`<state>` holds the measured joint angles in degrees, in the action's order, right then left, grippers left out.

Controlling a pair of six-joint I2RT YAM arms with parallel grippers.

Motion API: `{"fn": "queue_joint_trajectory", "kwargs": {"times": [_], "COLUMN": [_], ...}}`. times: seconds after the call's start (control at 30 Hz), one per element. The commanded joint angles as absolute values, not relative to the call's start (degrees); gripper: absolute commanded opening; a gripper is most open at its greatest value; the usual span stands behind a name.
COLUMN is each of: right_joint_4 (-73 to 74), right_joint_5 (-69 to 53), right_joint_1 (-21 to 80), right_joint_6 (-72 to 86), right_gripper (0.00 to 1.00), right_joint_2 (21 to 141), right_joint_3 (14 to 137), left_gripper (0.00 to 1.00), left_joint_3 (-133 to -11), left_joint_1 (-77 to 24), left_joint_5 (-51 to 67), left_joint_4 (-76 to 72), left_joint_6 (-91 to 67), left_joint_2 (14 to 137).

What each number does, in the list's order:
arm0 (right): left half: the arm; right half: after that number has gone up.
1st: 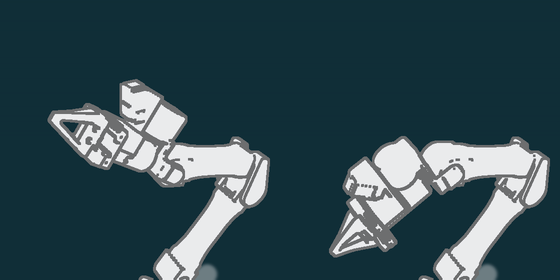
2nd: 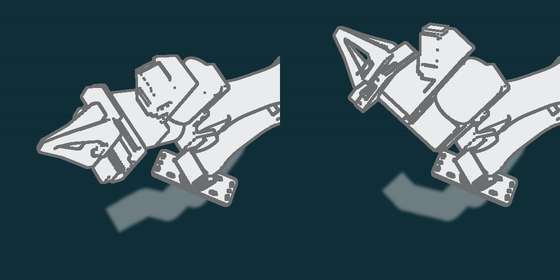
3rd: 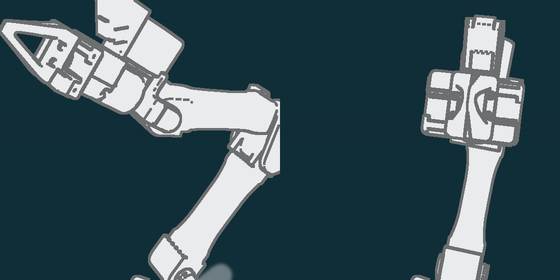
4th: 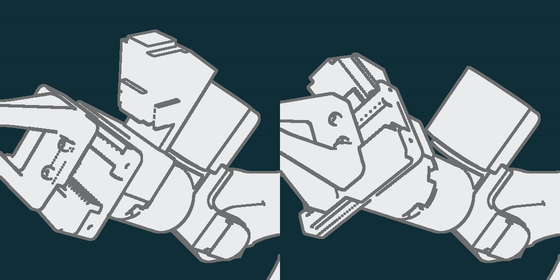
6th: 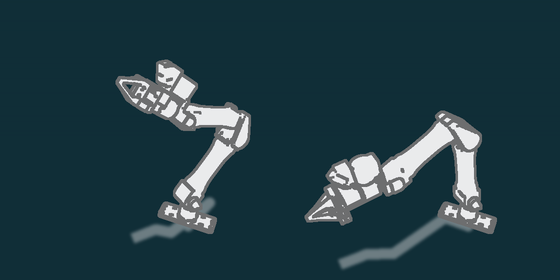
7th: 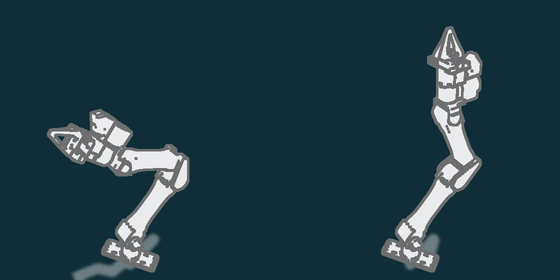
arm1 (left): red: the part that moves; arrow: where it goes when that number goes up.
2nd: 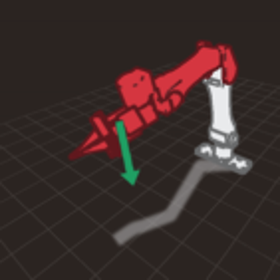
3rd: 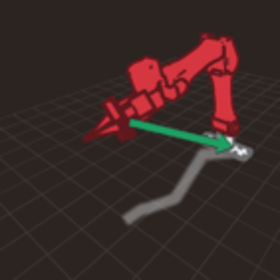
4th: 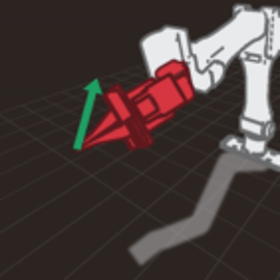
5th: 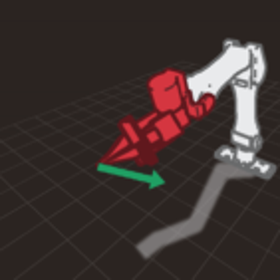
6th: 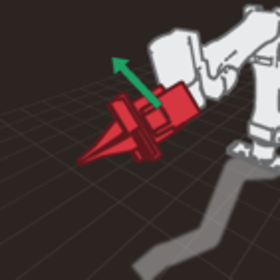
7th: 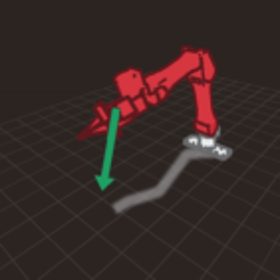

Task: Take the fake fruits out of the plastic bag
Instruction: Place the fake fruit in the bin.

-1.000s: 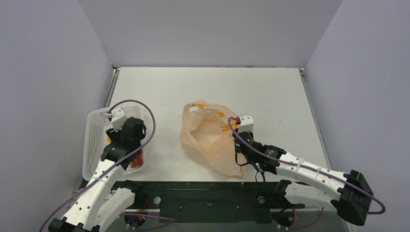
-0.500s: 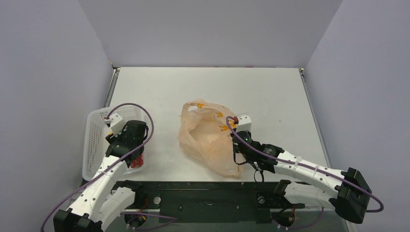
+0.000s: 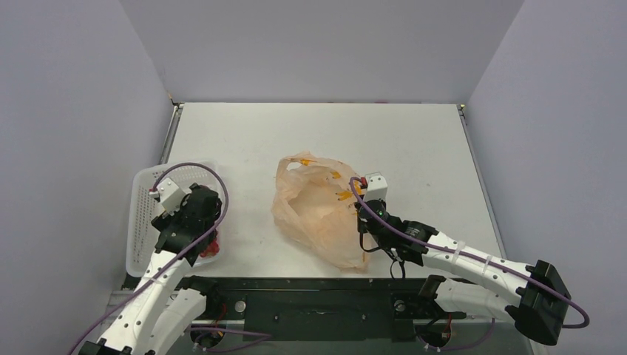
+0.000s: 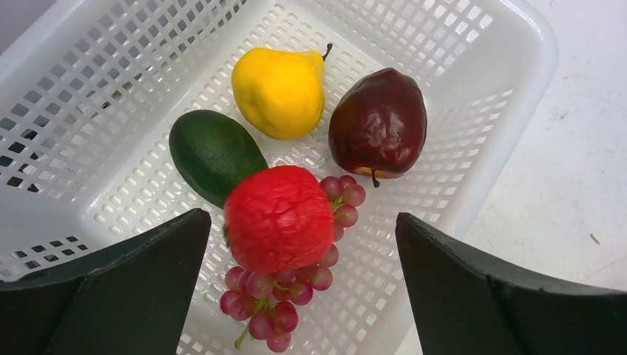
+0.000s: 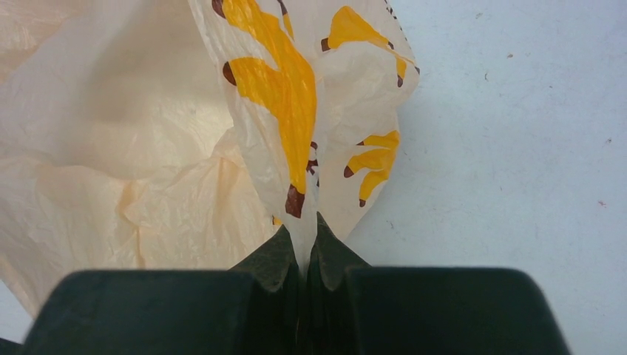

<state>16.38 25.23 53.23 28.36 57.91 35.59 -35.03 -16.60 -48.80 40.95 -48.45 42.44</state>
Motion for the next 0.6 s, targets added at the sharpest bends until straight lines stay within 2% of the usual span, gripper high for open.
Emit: {"fn": "queue_joint_trajectory", "kwargs": {"times": [0.0, 0.13, 0.27, 0.43, 0.57], "right_joint_4": [13.6, 11.4, 7.1, 4.1, 3.5], "right_joint_5": [25.0, 23.3, 18.2, 7.7, 4.3], "right_joint_1": [53.0, 52.9, 52.7, 53.0, 53.9], "right_joint_6": [28.6, 27.7, 24.8, 17.7, 14.3], "right_gripper": [0.00, 0.00, 0.00, 0.00, 0.00], "right_joint_2": [57.7, 58.8, 62.0, 70.3, 74.1], "right_joint_3": [35.2, 35.6, 38.8, 50.0, 57.5], "left_gripper": [0.97, 0.97, 0.97, 0.97, 0.97], "left_joint_3": [-37.2, -39.8, -39.7, -39.0, -40.2], "left_joint_1": [-16.2, -16.2, -16.2, -16.2, -16.2], "left_joint_5": [-49.9, -46.4, -30.1, -5.3, 4.3], "left_joint_4": [41.7, 42.5, 34.4, 22.7, 19.4], "left_joint_6": [-47.2, -46.1, -35.7, -29.5, -28.6], "left_joint_2": [40.3, 37.4, 30.7, 22.8, 20.5]}}
